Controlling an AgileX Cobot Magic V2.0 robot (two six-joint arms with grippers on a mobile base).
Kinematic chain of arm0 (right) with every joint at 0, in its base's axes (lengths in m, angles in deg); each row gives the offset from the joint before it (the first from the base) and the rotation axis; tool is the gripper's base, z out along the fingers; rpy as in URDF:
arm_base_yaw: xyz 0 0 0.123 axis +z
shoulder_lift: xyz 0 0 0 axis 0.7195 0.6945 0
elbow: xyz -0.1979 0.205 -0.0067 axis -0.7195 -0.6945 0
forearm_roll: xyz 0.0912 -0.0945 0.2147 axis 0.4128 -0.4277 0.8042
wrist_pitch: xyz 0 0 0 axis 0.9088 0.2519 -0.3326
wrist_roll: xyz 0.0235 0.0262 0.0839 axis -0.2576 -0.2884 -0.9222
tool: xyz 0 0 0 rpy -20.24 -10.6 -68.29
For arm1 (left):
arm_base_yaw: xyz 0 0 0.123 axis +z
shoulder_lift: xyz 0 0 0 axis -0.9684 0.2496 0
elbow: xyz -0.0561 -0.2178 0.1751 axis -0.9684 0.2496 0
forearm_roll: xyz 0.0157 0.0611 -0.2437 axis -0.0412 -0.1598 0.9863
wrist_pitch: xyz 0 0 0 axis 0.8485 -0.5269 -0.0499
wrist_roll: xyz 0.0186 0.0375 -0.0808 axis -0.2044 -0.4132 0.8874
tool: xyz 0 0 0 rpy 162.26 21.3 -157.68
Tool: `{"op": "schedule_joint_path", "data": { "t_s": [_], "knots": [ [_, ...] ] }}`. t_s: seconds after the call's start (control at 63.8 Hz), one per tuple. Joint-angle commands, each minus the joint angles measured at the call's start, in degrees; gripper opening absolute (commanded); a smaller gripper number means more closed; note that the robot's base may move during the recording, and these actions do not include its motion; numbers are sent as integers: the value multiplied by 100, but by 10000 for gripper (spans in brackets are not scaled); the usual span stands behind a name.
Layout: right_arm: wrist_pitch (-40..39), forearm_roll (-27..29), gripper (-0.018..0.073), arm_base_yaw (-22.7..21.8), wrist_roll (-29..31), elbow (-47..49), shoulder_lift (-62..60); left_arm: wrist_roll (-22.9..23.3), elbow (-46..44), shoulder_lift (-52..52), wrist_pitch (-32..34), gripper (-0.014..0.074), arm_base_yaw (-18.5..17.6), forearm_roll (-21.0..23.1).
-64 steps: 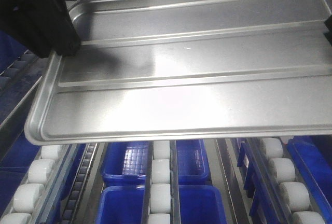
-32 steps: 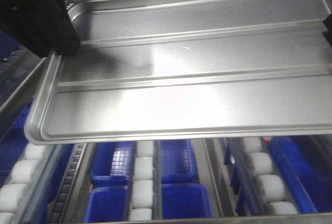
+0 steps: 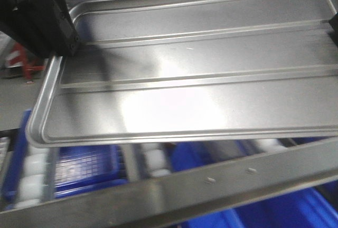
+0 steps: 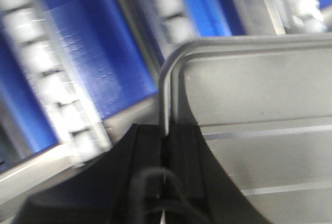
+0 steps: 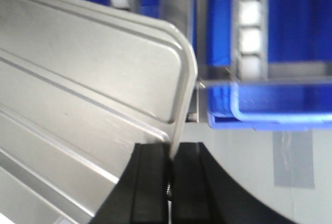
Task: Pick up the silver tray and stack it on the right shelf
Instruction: 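Hold the tray raised in both grippers while the base drives to another shelf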
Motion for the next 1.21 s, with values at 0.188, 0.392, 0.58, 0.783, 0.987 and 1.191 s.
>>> {"op": "schedule_joint_path", "data": {
  "t_s": [0.188, 0.392, 0.58, 0.783, 0.987, 1.191],
  "knots": [
    [-270, -193, 58, 4, 137, 158, -87, -86, -181, -160, 69, -93, -53, -220],
    [-270, -193, 58, 4, 137, 158, -87, -86, -181, -160, 69, -93, -53, -220],
    [-270, -193, 58, 4, 137, 158, -87, -86, -181, -160, 69, -93, -53, -220],
    [-270, -193, 58, 4, 137, 158, -87, -86, -181, -160, 69, -93, -53, -220],
    [-270, -193, 58, 4, 137, 158, -87, -86, -181, -160, 69, -93, -53, -220],
    [-270, -193, 58, 4, 137, 158, -87, -86, -181, -160, 69, -93, -53, -220]
  ]
}}
